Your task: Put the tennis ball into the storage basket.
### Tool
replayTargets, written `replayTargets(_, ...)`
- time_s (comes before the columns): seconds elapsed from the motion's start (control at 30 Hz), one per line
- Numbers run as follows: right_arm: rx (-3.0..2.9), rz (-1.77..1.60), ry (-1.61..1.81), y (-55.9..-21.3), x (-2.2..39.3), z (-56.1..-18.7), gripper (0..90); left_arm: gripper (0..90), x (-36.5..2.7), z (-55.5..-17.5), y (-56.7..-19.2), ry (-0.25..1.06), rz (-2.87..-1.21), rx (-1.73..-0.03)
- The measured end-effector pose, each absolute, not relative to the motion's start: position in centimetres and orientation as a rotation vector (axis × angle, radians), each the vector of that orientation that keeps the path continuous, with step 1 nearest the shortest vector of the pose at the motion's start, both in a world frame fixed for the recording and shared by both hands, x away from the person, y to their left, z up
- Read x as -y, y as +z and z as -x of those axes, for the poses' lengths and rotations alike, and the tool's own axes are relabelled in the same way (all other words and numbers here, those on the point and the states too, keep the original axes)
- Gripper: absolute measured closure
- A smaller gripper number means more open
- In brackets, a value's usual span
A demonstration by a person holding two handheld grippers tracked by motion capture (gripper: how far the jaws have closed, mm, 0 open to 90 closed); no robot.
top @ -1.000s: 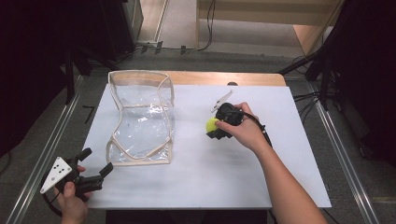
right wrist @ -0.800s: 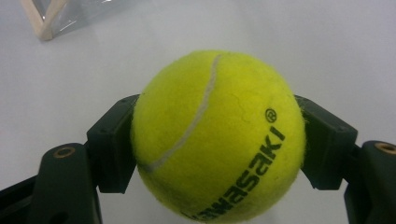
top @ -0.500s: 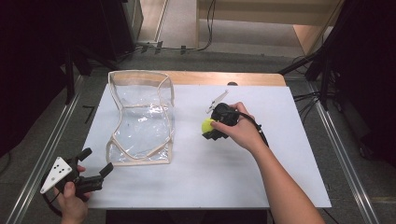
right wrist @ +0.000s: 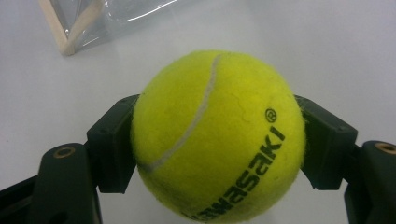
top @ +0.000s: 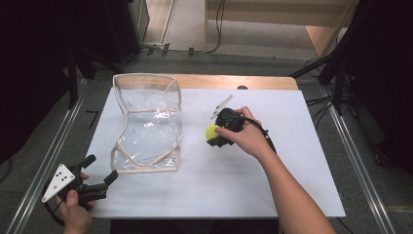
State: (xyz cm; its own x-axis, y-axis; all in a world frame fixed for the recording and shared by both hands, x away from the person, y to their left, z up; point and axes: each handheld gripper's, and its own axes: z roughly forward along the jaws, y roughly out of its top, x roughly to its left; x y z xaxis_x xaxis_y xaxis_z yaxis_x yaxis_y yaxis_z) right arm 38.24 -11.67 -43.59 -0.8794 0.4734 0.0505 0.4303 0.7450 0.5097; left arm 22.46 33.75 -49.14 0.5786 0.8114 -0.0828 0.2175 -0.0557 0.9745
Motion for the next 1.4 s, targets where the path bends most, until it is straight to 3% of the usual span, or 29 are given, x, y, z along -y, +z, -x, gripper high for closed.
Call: replayTargets(1.4, -2.877, -0.637, 0.838, -40.1, 9.4, -38.1, 23.0, 0.0, -33.8, -22.5, -49.1, 0.599, -1.587, -0.884)
